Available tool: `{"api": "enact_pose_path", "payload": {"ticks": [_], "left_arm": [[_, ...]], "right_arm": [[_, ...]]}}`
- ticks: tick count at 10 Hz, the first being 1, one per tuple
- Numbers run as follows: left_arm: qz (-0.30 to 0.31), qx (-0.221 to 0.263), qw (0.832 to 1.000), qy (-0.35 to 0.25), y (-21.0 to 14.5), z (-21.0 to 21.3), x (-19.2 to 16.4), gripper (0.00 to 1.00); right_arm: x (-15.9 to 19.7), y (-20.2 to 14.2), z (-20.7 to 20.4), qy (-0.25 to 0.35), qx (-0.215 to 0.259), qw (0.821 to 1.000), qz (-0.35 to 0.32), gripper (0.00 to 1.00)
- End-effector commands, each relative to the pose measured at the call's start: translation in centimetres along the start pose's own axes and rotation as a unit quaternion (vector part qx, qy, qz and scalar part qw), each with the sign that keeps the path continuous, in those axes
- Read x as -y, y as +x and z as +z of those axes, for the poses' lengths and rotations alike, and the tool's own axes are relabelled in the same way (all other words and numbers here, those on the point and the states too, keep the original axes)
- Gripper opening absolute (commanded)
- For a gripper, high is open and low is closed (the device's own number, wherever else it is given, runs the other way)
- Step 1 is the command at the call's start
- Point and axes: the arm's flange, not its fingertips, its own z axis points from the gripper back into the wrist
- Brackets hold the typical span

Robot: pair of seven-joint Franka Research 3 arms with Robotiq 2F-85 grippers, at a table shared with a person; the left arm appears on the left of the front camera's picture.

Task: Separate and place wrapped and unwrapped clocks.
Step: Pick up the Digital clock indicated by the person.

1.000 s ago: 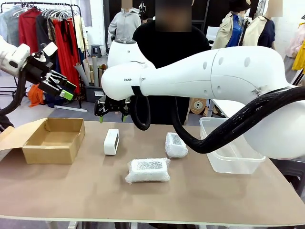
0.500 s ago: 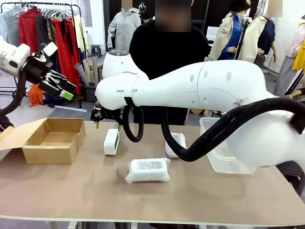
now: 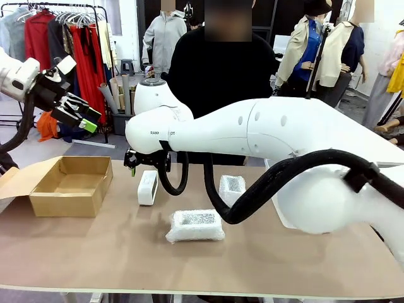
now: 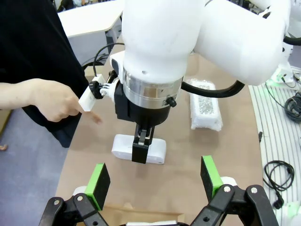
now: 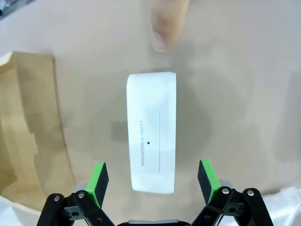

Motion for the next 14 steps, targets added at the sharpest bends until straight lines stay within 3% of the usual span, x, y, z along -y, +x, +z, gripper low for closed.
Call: {"api": "enact_pose_path", "payload": {"ticks": [1,9,14], "left_arm": [[0.000,0.000,1.000,0.000,0.1,0.1,0.1,1.00],[0.000,0.000,1.000,0.000,0.1,0.1,0.1,1.00],[0.000,0.000,1.000,0.000,0.1,0.1,0.1,1.00]], "right_arm": [[-2.7,2.2,-0.5,-0.013,-0.006,1.000,-0.014,1.00],[-2.0,3.2,-3.9,-0.001,-0.050,0.999,0.011,0.98],[-1.8,3.3,-4.0,0.005,-0.057,0.998,0.016,0.00]]}}
